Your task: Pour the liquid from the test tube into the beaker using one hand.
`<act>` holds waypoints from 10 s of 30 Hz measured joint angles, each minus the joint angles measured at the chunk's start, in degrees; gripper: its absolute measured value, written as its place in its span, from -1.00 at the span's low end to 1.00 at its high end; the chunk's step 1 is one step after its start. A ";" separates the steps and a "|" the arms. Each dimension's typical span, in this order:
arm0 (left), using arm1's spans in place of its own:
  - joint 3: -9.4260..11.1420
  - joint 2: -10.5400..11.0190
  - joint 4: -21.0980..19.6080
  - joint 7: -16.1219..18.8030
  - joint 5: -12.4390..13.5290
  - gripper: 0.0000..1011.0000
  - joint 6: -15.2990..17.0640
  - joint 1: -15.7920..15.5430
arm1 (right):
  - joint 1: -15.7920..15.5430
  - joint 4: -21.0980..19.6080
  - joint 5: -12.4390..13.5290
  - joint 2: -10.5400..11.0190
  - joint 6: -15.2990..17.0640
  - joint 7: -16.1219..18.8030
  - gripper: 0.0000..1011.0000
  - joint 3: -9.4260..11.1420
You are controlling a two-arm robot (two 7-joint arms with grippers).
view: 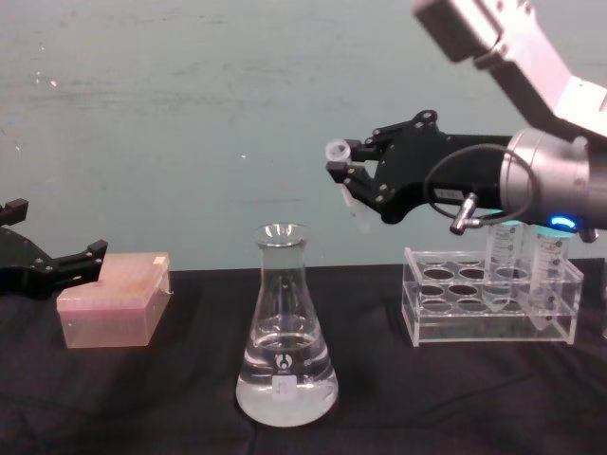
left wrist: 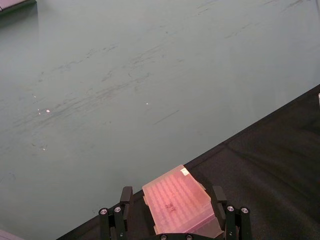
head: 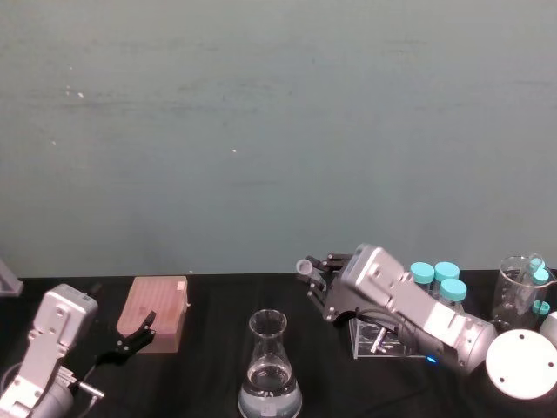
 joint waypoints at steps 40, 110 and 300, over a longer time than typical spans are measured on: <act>0.00 0.00 0.00 0.00 0.00 0.98 0.00 0.00 | 1.14 -0.23 -20.03 1.75 -7.51 -6.18 -0.62 -5.31; 0.00 0.00 0.00 0.00 0.00 0.98 0.00 0.00 | 3.95 -1.27 -40.91 4.77 -10.05 -18.52 -0.62 -12.86; 0.00 0.00 0.00 0.00 0.00 0.98 0.00 0.00 | -6.29 0.27 16.29 -4.44 19.14 -4.24 -0.62 13.40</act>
